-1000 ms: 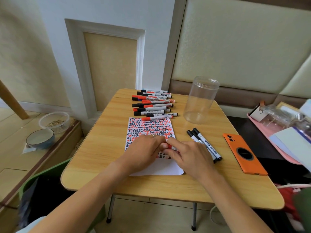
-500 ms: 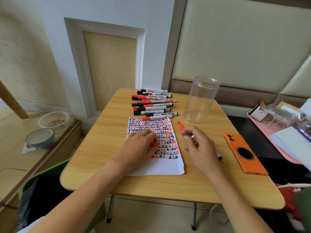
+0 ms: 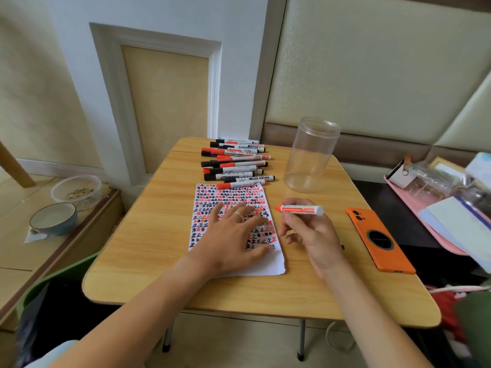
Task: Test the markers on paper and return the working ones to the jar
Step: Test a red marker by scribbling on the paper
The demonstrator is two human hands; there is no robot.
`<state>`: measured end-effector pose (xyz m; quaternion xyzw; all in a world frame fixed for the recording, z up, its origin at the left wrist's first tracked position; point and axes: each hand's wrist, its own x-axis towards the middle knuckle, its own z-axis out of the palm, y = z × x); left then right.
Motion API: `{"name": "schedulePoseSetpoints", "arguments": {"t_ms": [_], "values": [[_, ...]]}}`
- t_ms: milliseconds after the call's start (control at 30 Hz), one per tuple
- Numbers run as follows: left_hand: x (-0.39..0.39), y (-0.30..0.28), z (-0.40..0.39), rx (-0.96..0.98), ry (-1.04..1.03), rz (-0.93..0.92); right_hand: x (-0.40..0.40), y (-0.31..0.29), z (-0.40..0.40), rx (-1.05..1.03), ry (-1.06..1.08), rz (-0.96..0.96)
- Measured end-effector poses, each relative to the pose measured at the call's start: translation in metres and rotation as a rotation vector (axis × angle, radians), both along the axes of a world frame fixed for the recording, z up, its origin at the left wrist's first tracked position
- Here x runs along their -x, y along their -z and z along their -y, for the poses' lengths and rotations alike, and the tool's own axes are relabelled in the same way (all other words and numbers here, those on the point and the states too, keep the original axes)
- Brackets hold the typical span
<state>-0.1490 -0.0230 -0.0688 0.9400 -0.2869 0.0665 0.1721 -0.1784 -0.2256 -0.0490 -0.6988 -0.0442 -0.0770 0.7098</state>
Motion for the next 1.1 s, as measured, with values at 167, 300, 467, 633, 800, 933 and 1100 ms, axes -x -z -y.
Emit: {"name": "schedulePoseSetpoints", "arguments": {"t_ms": [167, 300, 467, 633, 800, 933, 1100], "values": [[-0.003, 0.008, 0.010, -0.080, 0.001, -0.033, 0.003, 0.004, 0.000, 0.077, 0.121, -0.040], [-0.005, 0.013, 0.009, -0.094, -0.001, -0.041, 0.006, 0.002, 0.004, 0.053, 0.124, -0.075], [-0.005, 0.011, 0.007, -0.100, 0.009, -0.050, 0.010, 0.003, 0.007, 0.130, 0.079, -0.081], [-0.004, 0.010, 0.007, -0.134, 0.022, -0.067, 0.013, 0.007, 0.005, 0.254, 0.145, -0.088], [-0.004, 0.010, 0.007, -0.131, 0.010, -0.066, 0.014, 0.008, 0.002, 0.306, 0.175, -0.130], [-0.002, 0.007, 0.008, -0.148, 0.012, -0.058, 0.015, 0.007, 0.000, 0.343, 0.166, -0.133], [-0.001, 0.005, 0.009, -0.156, 0.006, -0.057, 0.014, 0.008, -0.002, 0.366, 0.176, -0.134]]}}
